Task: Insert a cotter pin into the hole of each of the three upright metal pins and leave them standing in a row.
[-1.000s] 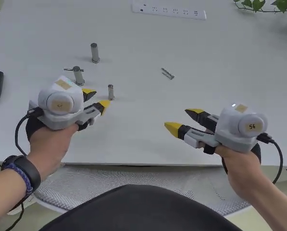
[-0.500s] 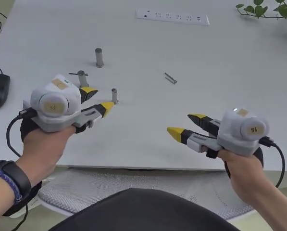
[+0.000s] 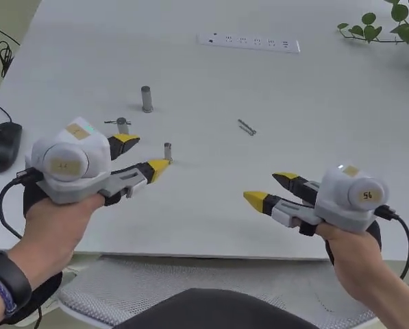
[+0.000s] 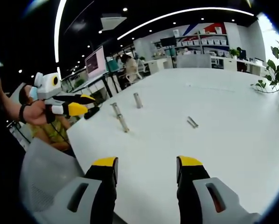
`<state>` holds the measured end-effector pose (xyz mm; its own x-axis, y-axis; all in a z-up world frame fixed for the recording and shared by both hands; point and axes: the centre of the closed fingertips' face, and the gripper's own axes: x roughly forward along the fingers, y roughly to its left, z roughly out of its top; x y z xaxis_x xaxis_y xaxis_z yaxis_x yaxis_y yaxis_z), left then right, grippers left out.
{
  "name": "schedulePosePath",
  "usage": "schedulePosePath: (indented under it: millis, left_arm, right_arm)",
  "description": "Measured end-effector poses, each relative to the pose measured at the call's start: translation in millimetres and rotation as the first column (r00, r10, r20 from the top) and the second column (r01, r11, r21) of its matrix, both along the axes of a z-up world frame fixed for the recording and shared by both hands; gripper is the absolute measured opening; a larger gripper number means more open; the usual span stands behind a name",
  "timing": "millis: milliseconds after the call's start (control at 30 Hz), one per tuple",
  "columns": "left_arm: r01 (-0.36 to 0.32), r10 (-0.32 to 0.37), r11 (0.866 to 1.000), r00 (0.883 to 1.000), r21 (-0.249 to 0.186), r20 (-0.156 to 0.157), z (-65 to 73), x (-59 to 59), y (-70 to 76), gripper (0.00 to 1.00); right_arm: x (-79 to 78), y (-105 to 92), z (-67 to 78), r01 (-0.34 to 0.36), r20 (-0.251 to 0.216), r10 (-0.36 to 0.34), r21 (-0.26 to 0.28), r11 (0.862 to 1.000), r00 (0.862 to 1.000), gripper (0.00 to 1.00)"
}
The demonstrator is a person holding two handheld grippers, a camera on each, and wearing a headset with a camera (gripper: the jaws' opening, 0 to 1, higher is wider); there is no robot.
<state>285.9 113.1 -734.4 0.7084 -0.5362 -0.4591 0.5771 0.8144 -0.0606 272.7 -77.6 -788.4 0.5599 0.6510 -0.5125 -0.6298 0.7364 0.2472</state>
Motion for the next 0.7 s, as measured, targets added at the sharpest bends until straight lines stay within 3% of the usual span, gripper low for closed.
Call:
schedulePosePath:
  millis: [133, 700]
  left_arm:
    - [-0.011, 0.011, 1.0, 1.0, -0.022, -0.012, 0.2, -0.7, 2.7, 0.42]
    - [-0.019, 0.018, 0.999, 1.0, -0.036, -0.025, 0.2, 0.3, 5.9, 0.43]
  right_arm:
    - [3.2, 0.5, 0.2, -0.001, -0.001, 0.001, 0.001, 1.0, 1.0, 0.52]
    - [32.6, 0.0, -6.7, -0.038, -0.01, 0.038, -0.04, 0.998, 0.999, 0.51]
